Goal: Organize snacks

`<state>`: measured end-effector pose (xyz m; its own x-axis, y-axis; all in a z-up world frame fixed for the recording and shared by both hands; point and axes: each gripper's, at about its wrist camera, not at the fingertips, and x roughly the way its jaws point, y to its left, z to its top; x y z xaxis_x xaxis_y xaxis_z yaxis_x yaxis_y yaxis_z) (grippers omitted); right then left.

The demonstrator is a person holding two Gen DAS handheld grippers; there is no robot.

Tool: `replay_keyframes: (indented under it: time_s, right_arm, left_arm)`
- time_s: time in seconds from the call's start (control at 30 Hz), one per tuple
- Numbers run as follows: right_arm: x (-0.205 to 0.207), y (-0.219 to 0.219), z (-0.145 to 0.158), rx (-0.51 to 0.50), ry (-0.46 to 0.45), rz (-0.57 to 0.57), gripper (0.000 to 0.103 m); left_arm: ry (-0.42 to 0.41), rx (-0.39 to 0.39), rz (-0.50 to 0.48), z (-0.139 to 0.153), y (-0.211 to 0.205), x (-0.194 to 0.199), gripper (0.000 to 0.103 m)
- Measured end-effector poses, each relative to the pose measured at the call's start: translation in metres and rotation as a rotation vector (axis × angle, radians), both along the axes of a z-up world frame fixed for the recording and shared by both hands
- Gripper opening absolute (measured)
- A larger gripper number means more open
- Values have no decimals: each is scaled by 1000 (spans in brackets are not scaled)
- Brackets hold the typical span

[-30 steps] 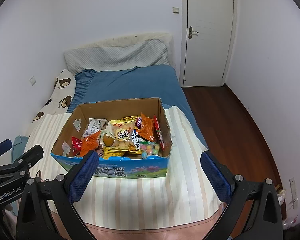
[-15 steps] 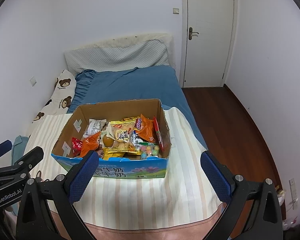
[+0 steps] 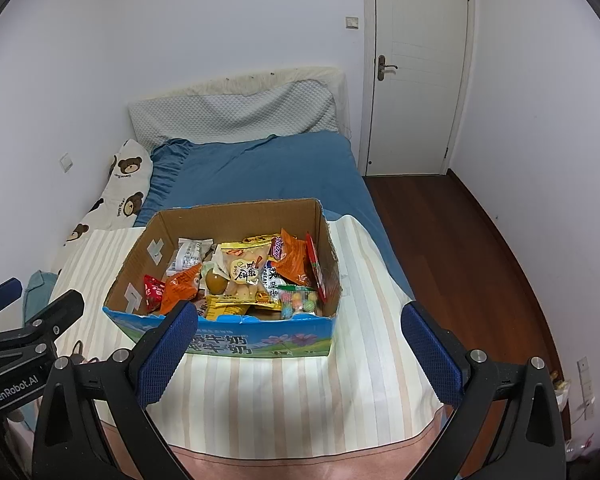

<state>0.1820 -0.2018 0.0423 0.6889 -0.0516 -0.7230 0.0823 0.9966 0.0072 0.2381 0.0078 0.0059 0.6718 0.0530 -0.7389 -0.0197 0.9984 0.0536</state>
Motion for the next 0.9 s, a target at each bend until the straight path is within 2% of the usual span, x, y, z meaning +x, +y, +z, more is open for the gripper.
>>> replay_keyframes:
  time_s: [0.9]
  right_arm:
    - [-5,-3,-1,-7,7,-13,103]
  left_arm:
    - [2,0,6,0,1,0,103]
